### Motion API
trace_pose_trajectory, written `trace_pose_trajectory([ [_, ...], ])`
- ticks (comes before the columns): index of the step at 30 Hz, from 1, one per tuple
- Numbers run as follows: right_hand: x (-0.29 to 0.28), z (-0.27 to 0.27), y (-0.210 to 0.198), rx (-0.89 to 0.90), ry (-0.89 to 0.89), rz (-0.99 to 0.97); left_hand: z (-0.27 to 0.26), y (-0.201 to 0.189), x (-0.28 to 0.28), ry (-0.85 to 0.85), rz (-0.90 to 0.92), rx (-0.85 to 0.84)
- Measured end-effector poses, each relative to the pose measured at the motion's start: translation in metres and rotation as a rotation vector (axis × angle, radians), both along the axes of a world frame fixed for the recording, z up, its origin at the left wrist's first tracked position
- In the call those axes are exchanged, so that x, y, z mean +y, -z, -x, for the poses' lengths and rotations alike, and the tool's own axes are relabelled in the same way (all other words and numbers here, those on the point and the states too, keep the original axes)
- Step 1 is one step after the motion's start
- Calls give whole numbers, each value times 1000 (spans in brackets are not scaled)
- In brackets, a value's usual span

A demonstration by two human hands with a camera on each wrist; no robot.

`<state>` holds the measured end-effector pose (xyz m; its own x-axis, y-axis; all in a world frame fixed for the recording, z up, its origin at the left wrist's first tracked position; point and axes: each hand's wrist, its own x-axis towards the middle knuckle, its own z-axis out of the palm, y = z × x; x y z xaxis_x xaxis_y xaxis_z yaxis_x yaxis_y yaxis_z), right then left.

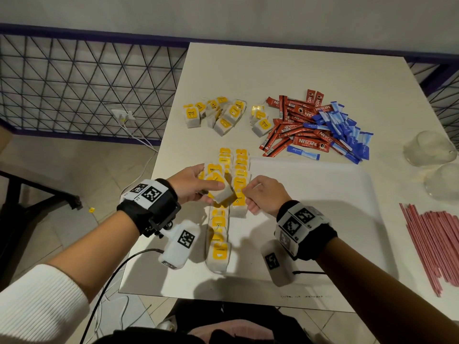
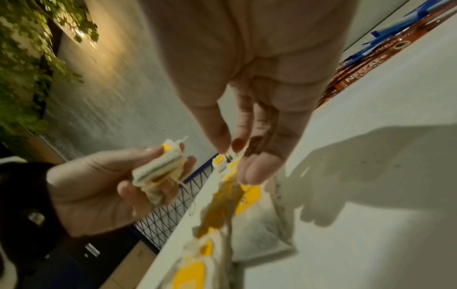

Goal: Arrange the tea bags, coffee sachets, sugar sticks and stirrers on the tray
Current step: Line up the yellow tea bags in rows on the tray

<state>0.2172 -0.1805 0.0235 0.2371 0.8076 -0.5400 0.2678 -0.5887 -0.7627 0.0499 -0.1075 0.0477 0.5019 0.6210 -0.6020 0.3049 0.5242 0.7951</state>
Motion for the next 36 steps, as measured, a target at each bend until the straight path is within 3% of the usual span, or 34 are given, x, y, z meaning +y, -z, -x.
trace_pose_trajectory([
  [4,1,6,-20,229,-61,-116,-9,-1,-6,84,-66,53],
  [8,0,8,-25,179,-179,-138,-13,-3,-9,80,-94,57],
  [18,-12,-1,-27,302,-11,-208,-16,-11,-18,-64,135,-4],
  [30,-25,-7,-9,360,89,-167,-5,1,-34,-8,-37,56],
  [36,-29,-4,1,296,-42,-112,-4,11,-41,65,-147,232],
])
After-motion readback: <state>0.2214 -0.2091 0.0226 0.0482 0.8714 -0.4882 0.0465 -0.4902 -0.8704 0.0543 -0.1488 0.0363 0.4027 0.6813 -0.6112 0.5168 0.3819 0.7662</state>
